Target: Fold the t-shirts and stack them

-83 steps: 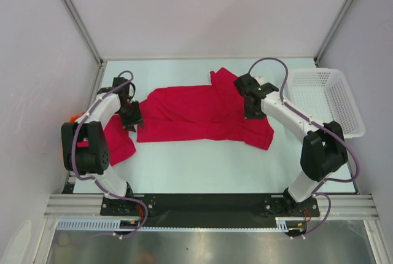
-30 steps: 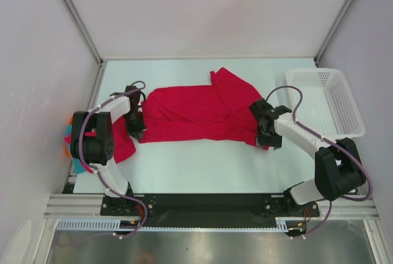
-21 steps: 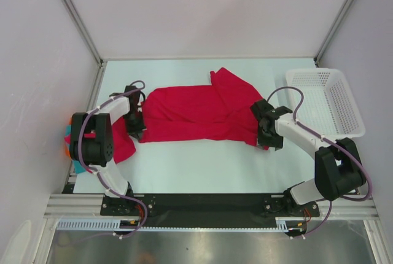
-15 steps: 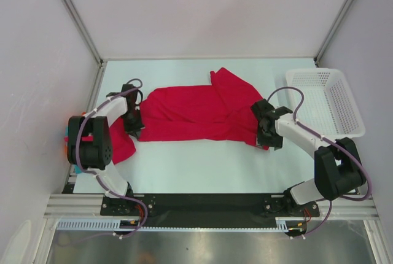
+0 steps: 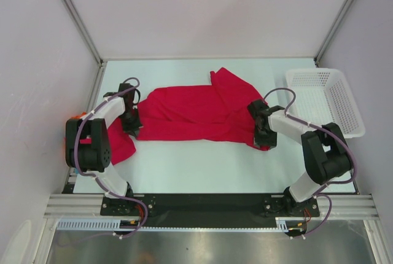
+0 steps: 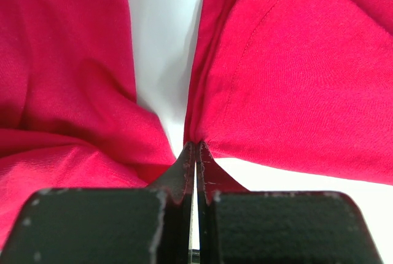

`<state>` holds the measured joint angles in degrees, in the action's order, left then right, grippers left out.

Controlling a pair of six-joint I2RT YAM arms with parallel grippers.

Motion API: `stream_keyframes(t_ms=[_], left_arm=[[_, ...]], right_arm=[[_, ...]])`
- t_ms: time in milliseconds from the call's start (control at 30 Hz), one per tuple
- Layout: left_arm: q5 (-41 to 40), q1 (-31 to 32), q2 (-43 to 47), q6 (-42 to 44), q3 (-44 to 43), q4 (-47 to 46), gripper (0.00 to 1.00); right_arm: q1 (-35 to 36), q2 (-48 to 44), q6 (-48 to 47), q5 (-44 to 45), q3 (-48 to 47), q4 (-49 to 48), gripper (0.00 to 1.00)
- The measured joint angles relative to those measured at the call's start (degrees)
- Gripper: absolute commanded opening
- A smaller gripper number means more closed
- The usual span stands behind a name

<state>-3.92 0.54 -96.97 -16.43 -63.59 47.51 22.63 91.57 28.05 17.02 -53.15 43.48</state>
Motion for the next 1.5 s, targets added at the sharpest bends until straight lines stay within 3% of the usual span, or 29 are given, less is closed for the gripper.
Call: stream_keyframes(t_ms=[33, 67, 600, 967, 1033, 1067, 1100, 1167, 1267, 1500], left_arm=[[0.0, 0.0, 0.0, 0.0, 0.0, 0.0, 0.00], [0.0, 0.0, 0.0, 0.0, 0.0, 0.0, 0.00], [-0.1, -2.2, 0.0, 0.0, 0.0, 0.0, 0.00], [1.3, -2.6, 0.2, 0.0, 0.1, 0.0, 0.00], [1.4, -2.6, 0.6, 0.0, 0.1, 0.0, 0.00], [1.6, -2.6, 0.8, 0.0, 0.1, 0.0, 0.01], [1.7, -2.6, 1.2, 0.0, 0.1, 0.2, 0.03], [2.1, -2.6, 1.9, 0.0, 0.1, 0.5, 0.17], [2.1, -2.7, 3.3, 0.1, 0.1, 1.3, 0.32], [1.5, -3.1, 6.4, -0.6, -0.3, 2.9, 0.39]], right_arm=[[-0.2, 0.5, -0.4, 0.0, -0.1, -0.4, 0.01], [-0.4, 0.8, -1.0, -0.1, -0.2, -0.6, 0.00], [-12.1, -1.7, -0.7, 1.9, -1.2, -1.1, 0.00], [-13.6, -2.0, -0.8, 1.5, -1.5, -0.9, 0.00], [-13.6, -2.0, -0.9, 1.2, -1.5, -0.7, 0.06], [-13.7, -2.0, -1.0, 1.0, -1.5, -0.4, 0.16], [-13.7, -2.0, -1.1, 0.8, -1.5, -0.1, 0.20], [-13.7, -2.1, -1.3, 0.5, -1.6, 0.7, 0.35], [-13.7, -3.2, -1.7, 0.5, -2.0, 2.6, 0.38], [-12.6, -11.4, -1.5, 0.5, -5.2, 7.3, 0.43]])
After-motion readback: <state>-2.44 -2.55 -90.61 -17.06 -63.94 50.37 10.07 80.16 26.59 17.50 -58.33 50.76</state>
